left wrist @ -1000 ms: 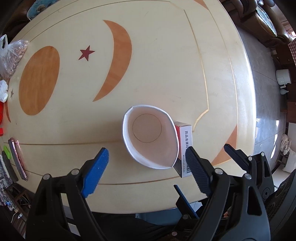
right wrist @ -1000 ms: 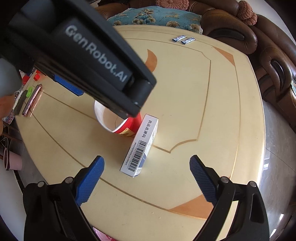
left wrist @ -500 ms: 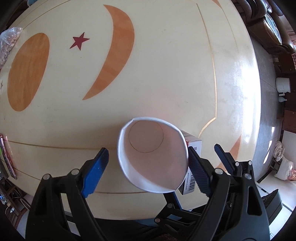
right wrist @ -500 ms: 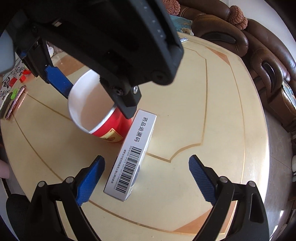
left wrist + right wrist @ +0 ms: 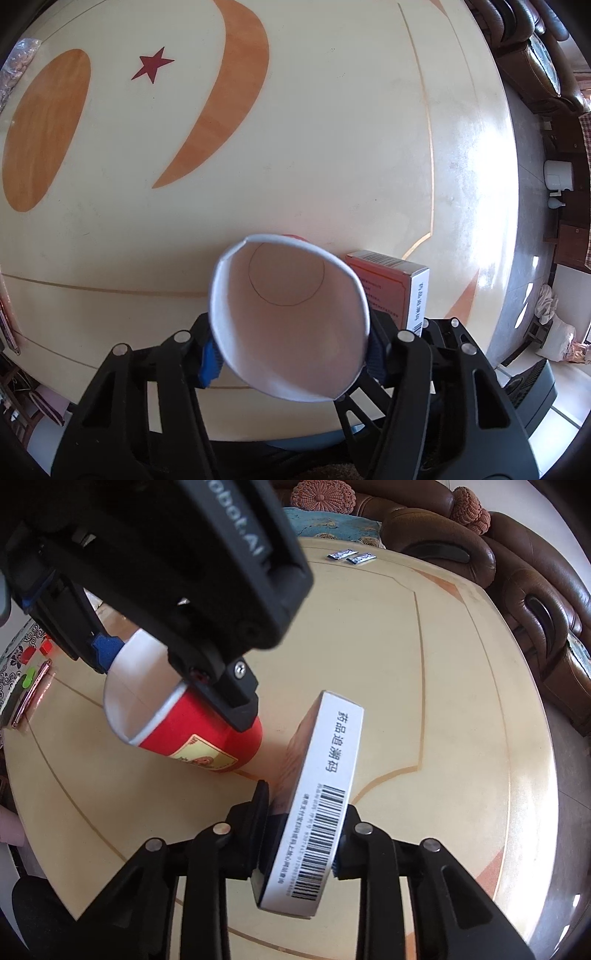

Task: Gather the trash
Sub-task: 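Grasp the red paper cup with the left tool while the right tool grasps the white barcode box, then carry the red cup with the left tool while the right tool carries the white box over the bin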

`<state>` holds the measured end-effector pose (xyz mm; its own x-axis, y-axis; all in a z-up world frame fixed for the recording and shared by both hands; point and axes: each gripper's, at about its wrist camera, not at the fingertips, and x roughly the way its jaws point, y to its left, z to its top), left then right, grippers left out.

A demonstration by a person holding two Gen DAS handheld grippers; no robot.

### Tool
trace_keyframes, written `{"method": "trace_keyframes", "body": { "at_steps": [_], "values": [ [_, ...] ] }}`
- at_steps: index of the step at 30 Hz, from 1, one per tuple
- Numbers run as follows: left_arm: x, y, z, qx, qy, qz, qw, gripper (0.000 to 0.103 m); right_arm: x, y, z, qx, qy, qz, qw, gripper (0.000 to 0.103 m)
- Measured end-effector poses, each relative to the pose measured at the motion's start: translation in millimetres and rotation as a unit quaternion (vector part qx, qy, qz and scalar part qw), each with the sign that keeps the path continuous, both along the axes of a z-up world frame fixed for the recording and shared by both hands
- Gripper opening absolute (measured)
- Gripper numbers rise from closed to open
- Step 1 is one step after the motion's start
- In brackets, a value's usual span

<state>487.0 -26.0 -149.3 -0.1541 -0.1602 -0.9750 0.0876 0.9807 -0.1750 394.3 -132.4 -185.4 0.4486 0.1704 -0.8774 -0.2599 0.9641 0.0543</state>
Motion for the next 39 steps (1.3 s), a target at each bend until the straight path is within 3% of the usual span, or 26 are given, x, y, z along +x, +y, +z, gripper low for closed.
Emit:
{"method": "trace_keyframes", "body": {
  "at_steps": [14,25,33,39],
  "values": [
    [-18.3,6.1,9.5,0.003,-0.031,-0.009,0.9995,0.052,5.3,-25.3,26.0,-0.02,-0.019,-0.01,1.0,0.024],
    [-42.5,13.6,47.7,0.019,-0.072,-0.032,0.9967,0.052,-8.6,-34.5,61.1,-0.033,-0.036,-0.015,0.999,0.023],
    [-79.4,-16.4,67.5,0.025,-0.097,-0.039,0.9942,0.053,-43.8,-32.4,92.8,-0.035,-0.056,-0.014,0.998,0.022],
    [-116.7,-6.9,92.3,0.026,-0.118,-0.046,0.9917,0.052,-74.7,-30.1,117.2,-0.042,-0.075,-0.014,0.996,0.022]
  ]
}}
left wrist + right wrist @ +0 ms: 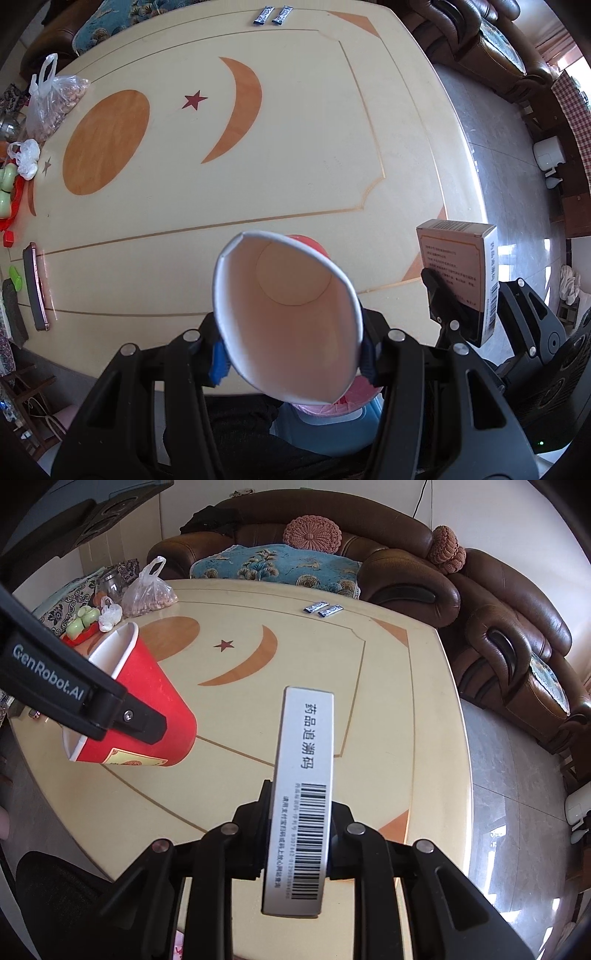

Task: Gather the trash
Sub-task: 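Carry the red cup with the left tool while the right tool carries the white box over the bin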

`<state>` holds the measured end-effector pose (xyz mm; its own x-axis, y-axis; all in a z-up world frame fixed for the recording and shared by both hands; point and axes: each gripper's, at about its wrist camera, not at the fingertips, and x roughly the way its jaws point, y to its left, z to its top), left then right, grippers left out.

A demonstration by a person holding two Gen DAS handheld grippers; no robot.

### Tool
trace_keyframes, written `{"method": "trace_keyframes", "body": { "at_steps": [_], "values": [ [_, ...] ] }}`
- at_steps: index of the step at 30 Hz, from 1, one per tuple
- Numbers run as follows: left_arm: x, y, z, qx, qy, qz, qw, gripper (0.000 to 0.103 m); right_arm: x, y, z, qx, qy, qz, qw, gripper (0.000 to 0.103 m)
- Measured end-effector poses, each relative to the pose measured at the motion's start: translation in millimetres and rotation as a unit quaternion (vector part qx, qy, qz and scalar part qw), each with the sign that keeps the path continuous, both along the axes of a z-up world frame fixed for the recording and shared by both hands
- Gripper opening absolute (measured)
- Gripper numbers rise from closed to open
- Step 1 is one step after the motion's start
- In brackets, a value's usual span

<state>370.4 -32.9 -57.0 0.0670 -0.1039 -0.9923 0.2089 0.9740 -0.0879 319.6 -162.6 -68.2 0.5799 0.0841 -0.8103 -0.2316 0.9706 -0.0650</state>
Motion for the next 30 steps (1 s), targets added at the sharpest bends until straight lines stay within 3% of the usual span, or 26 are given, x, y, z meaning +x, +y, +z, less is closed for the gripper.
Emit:
{"method": "trace_keyframes", "body": {
  "at_steps": [7,15,30],
  "values": [
    [-43.1,12.0,18.6,-0.002,-0.027,-0.014,0.9995,0.053,-41.7,1.8,25.1,-0.008,-0.021,0.001,1.0,0.022],
    [-98.2,16.8,17.3,-0.001,-0.05,-0.026,0.9984,0.052,-99.2,8.7,41.2,-0.015,-0.036,0.019,0.999,0.022],
    [-203.8,10.5,-33.6,0.0,-0.074,-0.079,0.9941,0.052,-206.0,9.9,13.1,-0.012,-0.019,0.039,0.999,0.022]
  ]
}}
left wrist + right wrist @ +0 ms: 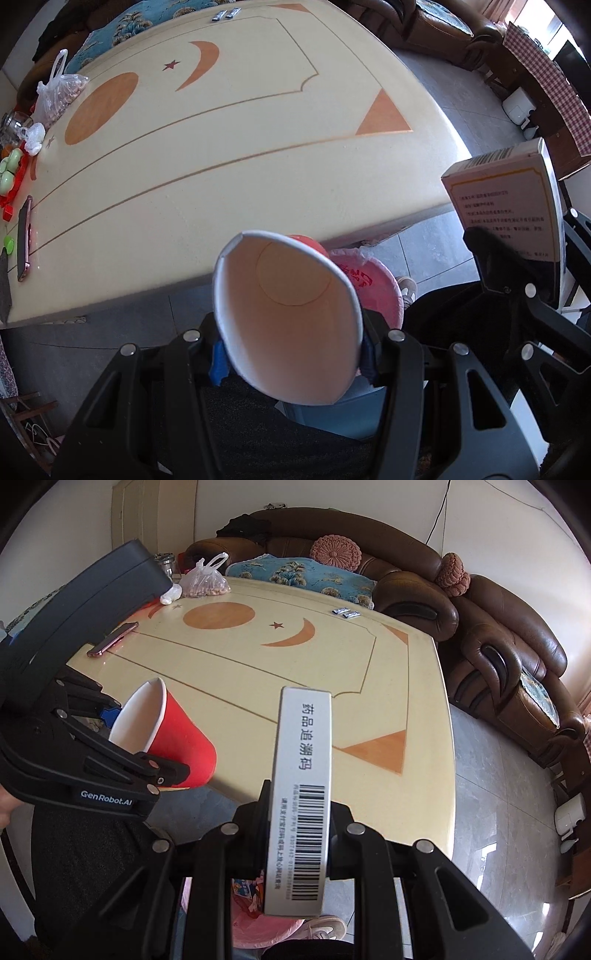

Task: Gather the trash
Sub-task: 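Carry the red cup with the left tool while the right tool carries the white box over the bin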

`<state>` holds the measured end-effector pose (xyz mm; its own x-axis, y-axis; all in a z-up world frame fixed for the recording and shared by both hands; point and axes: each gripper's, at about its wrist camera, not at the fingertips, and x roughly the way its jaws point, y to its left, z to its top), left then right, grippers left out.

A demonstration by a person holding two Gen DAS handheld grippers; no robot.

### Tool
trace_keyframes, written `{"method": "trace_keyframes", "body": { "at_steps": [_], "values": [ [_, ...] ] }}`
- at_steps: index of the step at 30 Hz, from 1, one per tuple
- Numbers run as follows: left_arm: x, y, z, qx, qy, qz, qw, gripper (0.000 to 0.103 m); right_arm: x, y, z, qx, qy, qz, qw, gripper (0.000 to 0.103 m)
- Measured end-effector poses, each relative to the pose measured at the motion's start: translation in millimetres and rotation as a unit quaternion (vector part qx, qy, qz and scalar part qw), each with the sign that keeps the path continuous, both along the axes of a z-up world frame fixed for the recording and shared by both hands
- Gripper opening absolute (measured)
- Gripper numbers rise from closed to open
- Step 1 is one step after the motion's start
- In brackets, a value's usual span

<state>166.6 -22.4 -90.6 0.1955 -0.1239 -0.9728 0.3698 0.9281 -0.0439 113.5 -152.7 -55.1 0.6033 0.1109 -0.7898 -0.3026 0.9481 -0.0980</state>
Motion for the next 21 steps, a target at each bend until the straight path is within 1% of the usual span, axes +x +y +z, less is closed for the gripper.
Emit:
{"method": "trace_keyframes", "body": {
  "at_steps": [2,4,8,10,13,16,21],
  "values": [
    [-13.2,-2.6,-7.9,0.008,-0.009,-0.009,0.9999,0.052,-10.8,-0.9,-8.1,-0.001,0.003,-0.003,1.0,0.022],
    [-26.1,-5.5,-13.6,0.018,-0.026,-0.018,0.9993,0.053,-20.3,-1.1,-18.0,-0.004,0.01,-0.003,1.0,0.022],
    [-45.2,-15.1,-23.4,0.046,-0.051,-0.029,0.9972,0.053,-30.2,-3.1,-39.8,0.003,0.038,-0.008,0.999,0.022],
    [-53.5,-19.2,-27.3,0.046,-0.057,-0.04,0.9965,0.053,-33.4,-4.5,-50.0,0.005,0.048,-0.012,0.999,0.022],
    [-62.3,-24.1,-34.5,0.03,-0.05,-0.054,0.9968,0.053,-33.4,-7.2,-64.0,0.005,0.065,-0.014,0.998,0.022],
    [-67.3,-27.4,-47.8,0.035,-0.046,-0.064,0.9962,0.053,-32.6,-6.6,-75.5,0.0,0.073,-0.014,0.997,0.022],
    [-67.8,-28.8,-79.6,0.028,-0.017,-0.068,0.9971,0.053,-29.7,-6.2,-100.4,0.003,0.096,-0.013,0.995,0.022]
  ]
}}
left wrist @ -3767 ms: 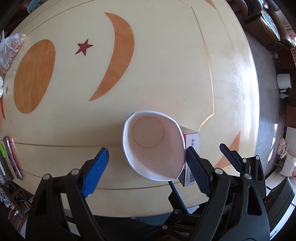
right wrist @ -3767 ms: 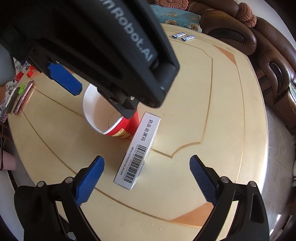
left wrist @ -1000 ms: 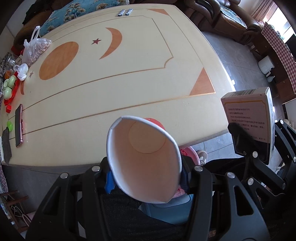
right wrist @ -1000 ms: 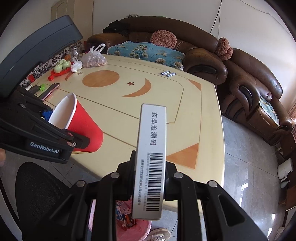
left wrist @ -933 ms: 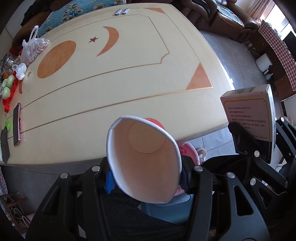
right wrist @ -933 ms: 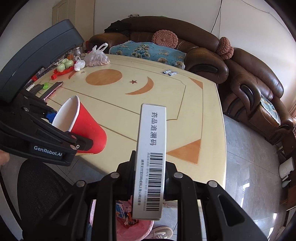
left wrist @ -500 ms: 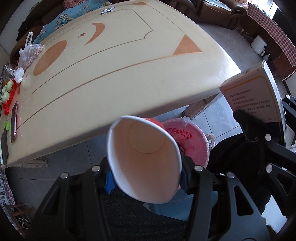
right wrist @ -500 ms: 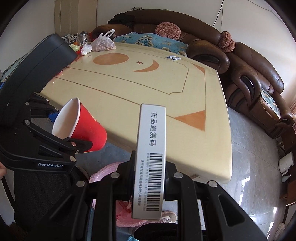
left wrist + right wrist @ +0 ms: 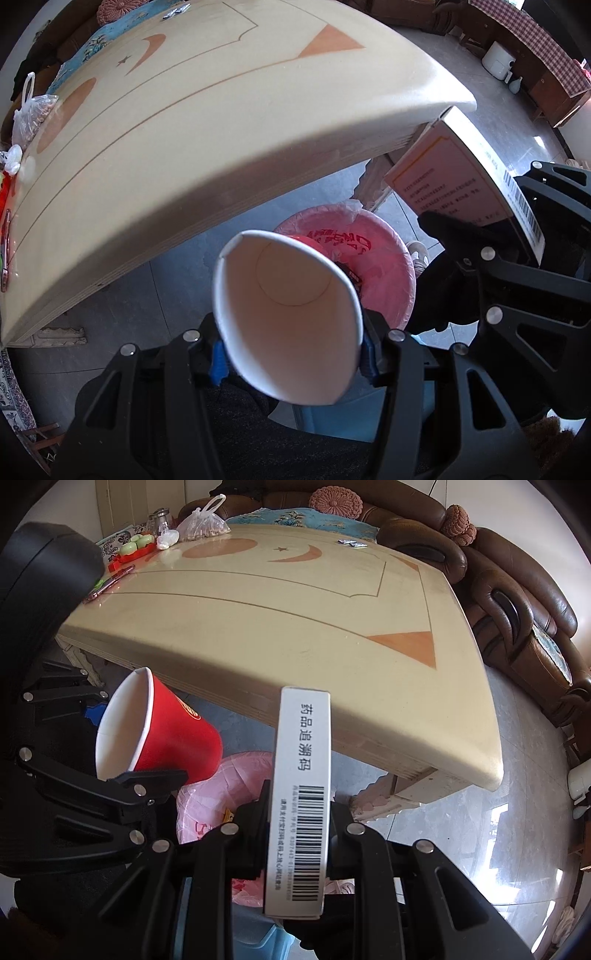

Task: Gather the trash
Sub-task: 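Carry the red cup with the left tool while the right tool carries the white box over the bin, then open both tools to drop the red cup and white box into the pink bin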

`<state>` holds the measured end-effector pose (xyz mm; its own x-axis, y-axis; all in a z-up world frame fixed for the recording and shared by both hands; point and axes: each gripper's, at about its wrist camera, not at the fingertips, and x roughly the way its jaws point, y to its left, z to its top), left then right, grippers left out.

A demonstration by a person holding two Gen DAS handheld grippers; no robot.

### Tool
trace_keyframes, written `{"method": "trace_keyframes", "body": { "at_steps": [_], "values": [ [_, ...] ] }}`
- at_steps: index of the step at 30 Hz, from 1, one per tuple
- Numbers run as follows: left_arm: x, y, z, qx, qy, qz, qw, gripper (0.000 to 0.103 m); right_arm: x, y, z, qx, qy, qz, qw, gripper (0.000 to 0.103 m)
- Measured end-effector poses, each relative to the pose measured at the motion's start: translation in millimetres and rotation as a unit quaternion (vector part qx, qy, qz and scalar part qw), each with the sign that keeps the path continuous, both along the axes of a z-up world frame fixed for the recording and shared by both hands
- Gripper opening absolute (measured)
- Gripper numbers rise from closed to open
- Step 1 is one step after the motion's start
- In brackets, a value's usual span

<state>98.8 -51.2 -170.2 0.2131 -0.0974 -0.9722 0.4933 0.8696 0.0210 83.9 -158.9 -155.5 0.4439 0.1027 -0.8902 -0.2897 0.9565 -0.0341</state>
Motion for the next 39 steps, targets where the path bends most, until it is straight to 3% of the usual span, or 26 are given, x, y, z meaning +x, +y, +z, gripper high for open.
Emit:
{"method": "trace_keyframes", "body": {
  "at_steps": [17,19,22,27,39],
  "values": [
    [11.1,1.8,-117.8,0.002,0.111,0.022,0.9936,0.053,12.3,-7.6,-102.5,0.012,0.08,-0.022,0.997,0.022],
    [11.9,0.9,-134.2,0.004,0.123,0.027,0.992,0.053,16.8,-7.9,-120.1,0.012,0.096,-0.02,0.995,0.015],
    [14.3,-3.1,-156.1,0.012,0.14,0.034,0.9894,0.053,21.7,-10.7,-143.3,0.01,0.116,-0.027,0.993,0.014],
    [19.7,-7.4,-169.5,0.013,0.154,0.028,0.9876,0.053,23.9,-13.9,-162.5,0.015,0.143,-0.033,0.989,0.014],
    [24.7,-5.1,-189.0,0.02,0.18,0.036,0.9827,0.056,25.7,-13.9,-167.5,0.022,0.153,-0.032,0.988,0.014]
  ]
}}
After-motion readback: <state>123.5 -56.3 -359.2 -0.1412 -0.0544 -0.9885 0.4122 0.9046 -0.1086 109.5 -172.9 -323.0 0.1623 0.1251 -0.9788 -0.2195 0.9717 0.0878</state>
